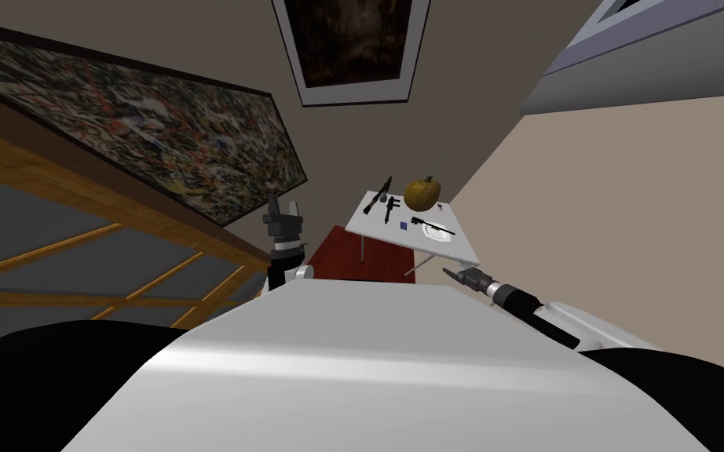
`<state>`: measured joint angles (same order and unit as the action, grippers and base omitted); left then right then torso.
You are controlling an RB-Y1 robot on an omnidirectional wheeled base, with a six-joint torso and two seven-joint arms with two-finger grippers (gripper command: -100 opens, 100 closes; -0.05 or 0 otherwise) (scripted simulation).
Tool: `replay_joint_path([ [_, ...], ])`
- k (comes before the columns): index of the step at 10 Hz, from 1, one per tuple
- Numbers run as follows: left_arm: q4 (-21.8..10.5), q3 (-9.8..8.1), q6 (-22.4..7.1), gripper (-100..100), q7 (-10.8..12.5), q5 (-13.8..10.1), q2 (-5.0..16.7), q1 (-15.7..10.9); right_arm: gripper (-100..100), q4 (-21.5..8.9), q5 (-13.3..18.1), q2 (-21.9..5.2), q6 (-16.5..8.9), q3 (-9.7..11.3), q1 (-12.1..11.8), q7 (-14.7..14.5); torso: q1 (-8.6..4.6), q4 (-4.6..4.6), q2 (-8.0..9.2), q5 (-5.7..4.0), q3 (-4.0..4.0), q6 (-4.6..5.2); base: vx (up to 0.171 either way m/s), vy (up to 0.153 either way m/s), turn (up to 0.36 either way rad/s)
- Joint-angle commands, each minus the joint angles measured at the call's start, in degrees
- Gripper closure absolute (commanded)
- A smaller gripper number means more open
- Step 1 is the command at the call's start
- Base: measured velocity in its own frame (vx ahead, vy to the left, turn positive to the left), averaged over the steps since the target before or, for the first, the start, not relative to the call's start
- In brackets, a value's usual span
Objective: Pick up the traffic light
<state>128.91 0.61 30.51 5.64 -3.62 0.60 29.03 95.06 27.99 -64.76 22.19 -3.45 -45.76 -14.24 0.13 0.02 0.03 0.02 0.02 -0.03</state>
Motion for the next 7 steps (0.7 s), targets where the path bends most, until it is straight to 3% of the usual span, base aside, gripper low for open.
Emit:
replay_joint_path([
  [1,0.00,0.00,0.00,0,0.00,0.00,0.00,0.00,-100,-1.39,0.39,-2.39,0.45,-0.50,-1.04,-0.36,0.00,0.00,0.00,0.00,0.00,0.00,-0.017,0.037,0.078],
  [4,0.00,0.00,0.00,0,0.00,0.00,0.00,0.01,-100,-6.52,2.14,-7.26,0.86,0.30,-2.56,-1.26,0.00,0.01,0.02,0.00,0.02,0.03,-0.019,0.043,0.147],
  [5,0.00,0.00,0.00,0,0.00,0.00,0.00,0.00,-100,-6.75,2.14,-7.68,0.86,0.30,-2.56,-1.26,0.02,0.00,-0.01,0.01,-0.01,-0.01,-0.008,0.040,0.098],
  [7,0.00,0.00,0.00,0,0.00,0.00,0.00,0.00,-100,-11.08,3.30,-11.53,1.56,1.37,-3.89,-1.90,0.05,-0.01,-0.05,0.01,-0.03,-0.01,-0.006,0.072,0.259],
])
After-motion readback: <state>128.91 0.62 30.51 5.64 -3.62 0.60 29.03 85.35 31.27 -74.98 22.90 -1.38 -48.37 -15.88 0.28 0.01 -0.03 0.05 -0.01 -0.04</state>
